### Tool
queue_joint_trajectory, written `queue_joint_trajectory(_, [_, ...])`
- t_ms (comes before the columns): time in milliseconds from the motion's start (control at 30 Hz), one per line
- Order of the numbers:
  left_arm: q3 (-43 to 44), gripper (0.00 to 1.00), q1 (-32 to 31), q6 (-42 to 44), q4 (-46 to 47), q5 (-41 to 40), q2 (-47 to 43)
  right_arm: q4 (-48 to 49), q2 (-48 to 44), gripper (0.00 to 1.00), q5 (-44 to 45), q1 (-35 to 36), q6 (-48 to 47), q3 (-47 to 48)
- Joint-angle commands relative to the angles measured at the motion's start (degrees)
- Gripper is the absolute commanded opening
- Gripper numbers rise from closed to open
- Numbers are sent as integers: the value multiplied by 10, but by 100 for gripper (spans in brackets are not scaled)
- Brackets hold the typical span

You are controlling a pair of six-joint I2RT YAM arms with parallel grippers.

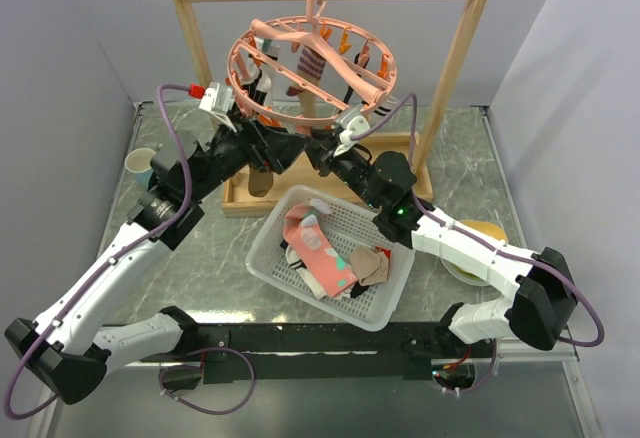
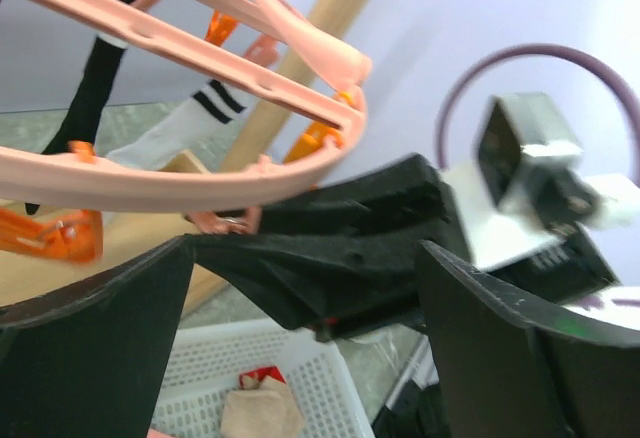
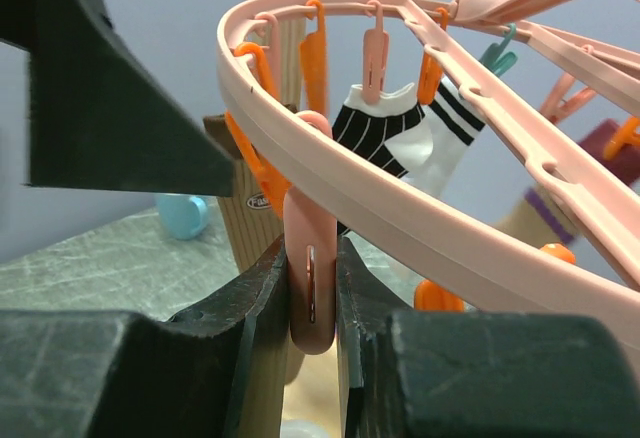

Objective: Clip the socks to the hanger
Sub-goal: Open the clamp at the hanger.

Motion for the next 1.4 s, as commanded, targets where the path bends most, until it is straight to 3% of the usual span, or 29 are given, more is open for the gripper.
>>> queue_joint_trajectory(0, [12, 90, -3, 36, 39, -57, 12, 6, -2, 0, 1, 9, 11, 33])
queue_joint_trajectory(100, [5, 73, -4, 44, 40, -85, 16, 6, -6, 0, -4, 9, 13, 33])
queue_joint_trajectory(333, [17, 66, -4, 48, 60, -81, 42, 10, -13, 0, -6, 10, 19, 25])
queue_joint_trajectory(767, [32, 65, -5, 34, 62, -75, 70, 20, -26, 0, -6, 9, 22, 10])
queue_joint_trajectory(900, [31, 50, -5, 28, 73, -73, 78, 20, -30, 0, -9, 10, 25, 10])
queue_joint_trajectory(1367, [38, 41, -5, 28, 82, -66, 89, 28, -29, 0, -27, 10, 46, 11])
